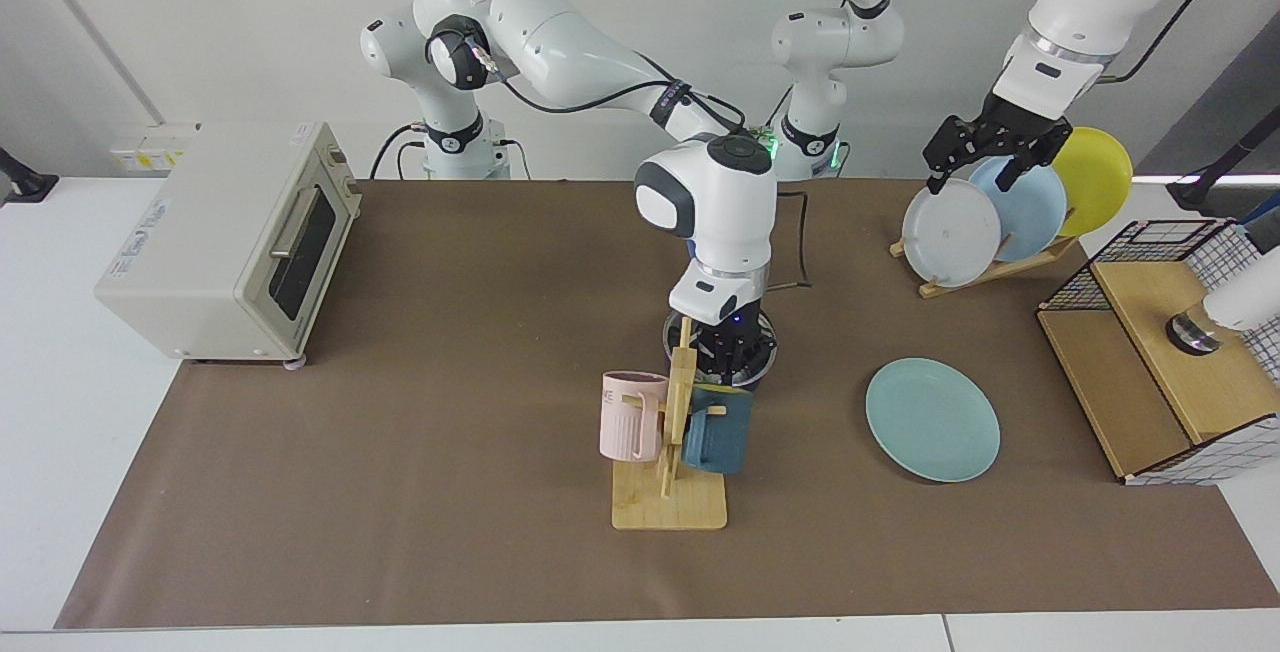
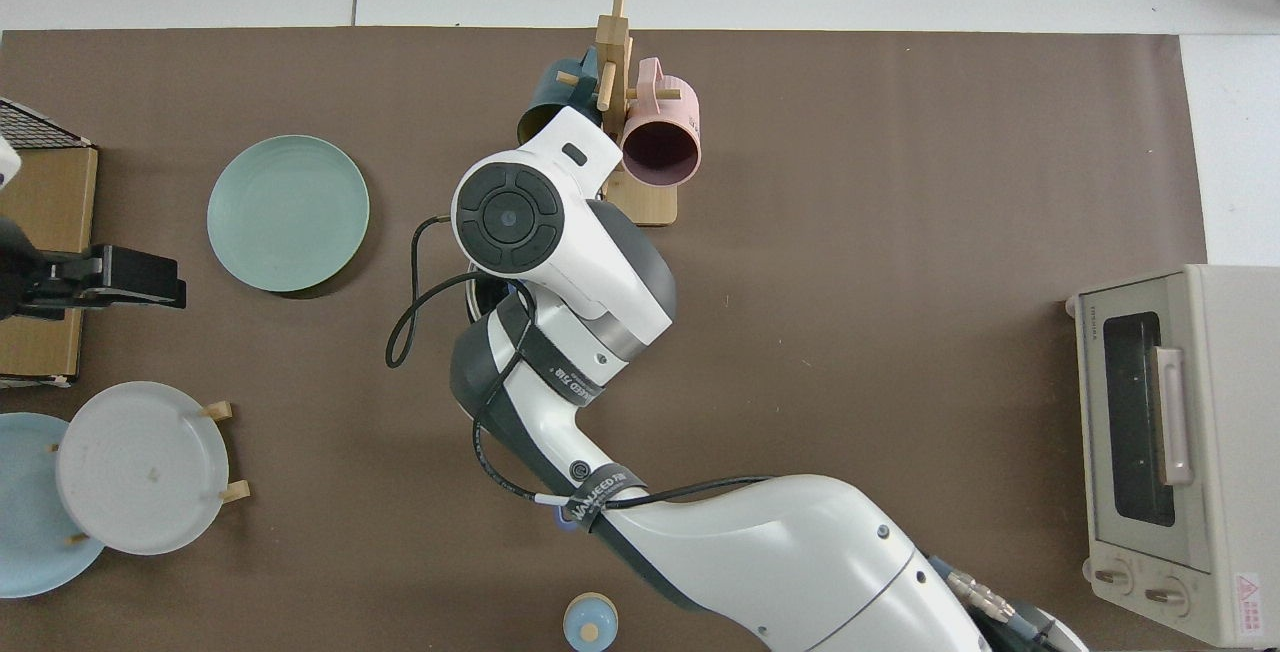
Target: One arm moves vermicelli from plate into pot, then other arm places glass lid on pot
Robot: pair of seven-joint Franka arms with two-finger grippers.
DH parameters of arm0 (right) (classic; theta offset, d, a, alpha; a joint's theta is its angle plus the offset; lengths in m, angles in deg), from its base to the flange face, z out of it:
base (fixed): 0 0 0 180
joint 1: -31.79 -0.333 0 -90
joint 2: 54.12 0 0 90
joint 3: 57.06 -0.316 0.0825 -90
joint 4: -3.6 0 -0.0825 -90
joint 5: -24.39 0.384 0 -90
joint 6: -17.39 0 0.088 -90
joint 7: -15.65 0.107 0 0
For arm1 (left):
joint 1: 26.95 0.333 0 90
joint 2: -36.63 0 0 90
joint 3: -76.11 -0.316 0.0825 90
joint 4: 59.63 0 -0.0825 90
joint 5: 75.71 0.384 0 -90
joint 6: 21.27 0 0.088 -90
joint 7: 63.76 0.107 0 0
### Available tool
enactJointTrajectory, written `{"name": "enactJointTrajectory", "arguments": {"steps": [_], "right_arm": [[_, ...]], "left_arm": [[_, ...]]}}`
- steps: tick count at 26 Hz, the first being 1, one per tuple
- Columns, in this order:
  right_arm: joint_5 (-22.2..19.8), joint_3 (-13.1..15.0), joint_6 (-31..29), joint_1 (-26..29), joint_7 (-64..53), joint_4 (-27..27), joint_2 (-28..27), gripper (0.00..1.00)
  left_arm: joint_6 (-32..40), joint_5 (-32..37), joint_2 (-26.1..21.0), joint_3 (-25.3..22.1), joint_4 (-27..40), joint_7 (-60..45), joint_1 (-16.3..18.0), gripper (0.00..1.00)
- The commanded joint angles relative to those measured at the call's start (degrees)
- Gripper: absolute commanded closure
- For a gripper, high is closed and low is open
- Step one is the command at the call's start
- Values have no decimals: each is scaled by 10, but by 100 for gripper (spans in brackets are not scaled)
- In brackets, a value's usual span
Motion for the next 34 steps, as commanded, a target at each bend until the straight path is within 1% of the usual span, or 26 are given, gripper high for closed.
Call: {"name": "enactJointTrajectory", "arguments": {"steps": [1, 17, 28, 32, 34], "right_arm": [[12, -4, 7, 3, -18, -6, 2, 100], [12, -4, 8, -3, -18, -30, 9, 100], [8, -6, 15, 3, -18, -29, 13, 100], [11, -5, 26, -3, -15, -29, 33, 100], [13, -5, 42, -5, -12, -30, 46, 100]], "left_arm": [[15, 9, -2, 3, -13, -1, 3, 0], [15, 9, -2, 3, -13, -1, 3, 0], [15, 9, -2, 3, -13, -1, 3, 0], [15, 9, -2, 3, -13, -1, 3, 0], [15, 9, -2, 3, -13, -1, 3, 0]]}}
